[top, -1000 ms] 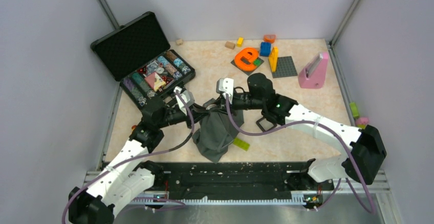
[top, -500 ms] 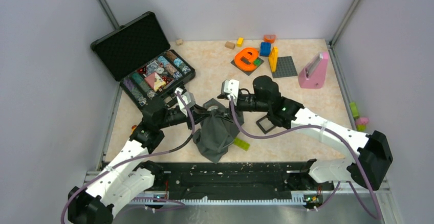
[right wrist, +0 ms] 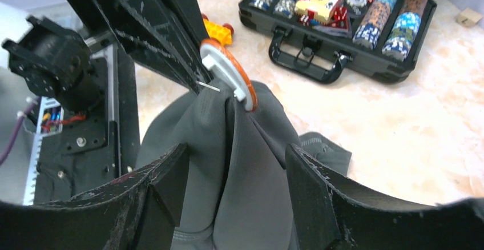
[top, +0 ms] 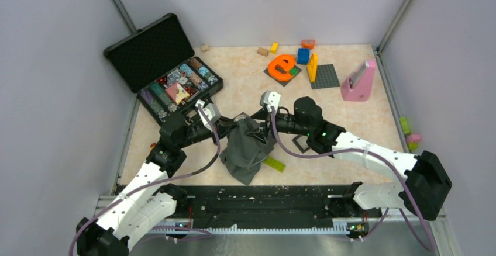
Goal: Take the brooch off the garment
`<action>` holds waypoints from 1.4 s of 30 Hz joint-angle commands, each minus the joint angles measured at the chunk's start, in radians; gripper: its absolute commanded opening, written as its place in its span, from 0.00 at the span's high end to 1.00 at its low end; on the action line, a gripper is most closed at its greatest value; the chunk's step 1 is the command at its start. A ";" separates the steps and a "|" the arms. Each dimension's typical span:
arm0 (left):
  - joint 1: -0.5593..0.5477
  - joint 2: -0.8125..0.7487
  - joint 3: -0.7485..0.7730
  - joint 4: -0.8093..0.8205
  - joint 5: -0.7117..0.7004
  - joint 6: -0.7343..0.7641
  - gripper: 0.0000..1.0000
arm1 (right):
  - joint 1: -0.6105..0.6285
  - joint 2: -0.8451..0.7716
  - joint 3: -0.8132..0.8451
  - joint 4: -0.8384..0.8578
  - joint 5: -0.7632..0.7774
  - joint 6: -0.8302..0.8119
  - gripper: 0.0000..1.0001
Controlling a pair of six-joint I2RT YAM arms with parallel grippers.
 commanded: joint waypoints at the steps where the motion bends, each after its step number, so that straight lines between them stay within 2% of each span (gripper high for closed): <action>1: -0.002 -0.029 -0.003 0.095 -0.021 0.011 1.00 | -0.007 0.005 0.039 0.120 -0.020 0.112 0.37; 7: -0.002 -0.028 -0.012 0.114 -0.027 0.014 1.00 | -0.009 -0.004 0.033 0.181 -0.016 0.169 0.40; 21: -0.002 -0.022 -0.006 0.108 -0.002 0.023 1.00 | -0.078 -0.020 0.141 0.074 -0.141 0.051 0.40; 23: -0.002 -0.019 -0.005 0.108 0.005 0.023 1.00 | -0.080 -0.010 0.156 0.067 -0.149 0.047 0.46; 31: -0.002 -0.004 0.008 0.102 0.072 0.011 1.00 | -0.080 0.040 0.205 0.042 -0.235 -0.049 0.59; 39: -0.002 -0.009 0.010 0.100 0.076 0.012 1.00 | -0.080 0.060 0.228 0.001 -0.285 -0.078 0.63; 42: -0.002 -0.010 0.011 0.101 0.078 0.011 1.00 | -0.080 0.060 0.232 -0.016 -0.295 -0.089 0.72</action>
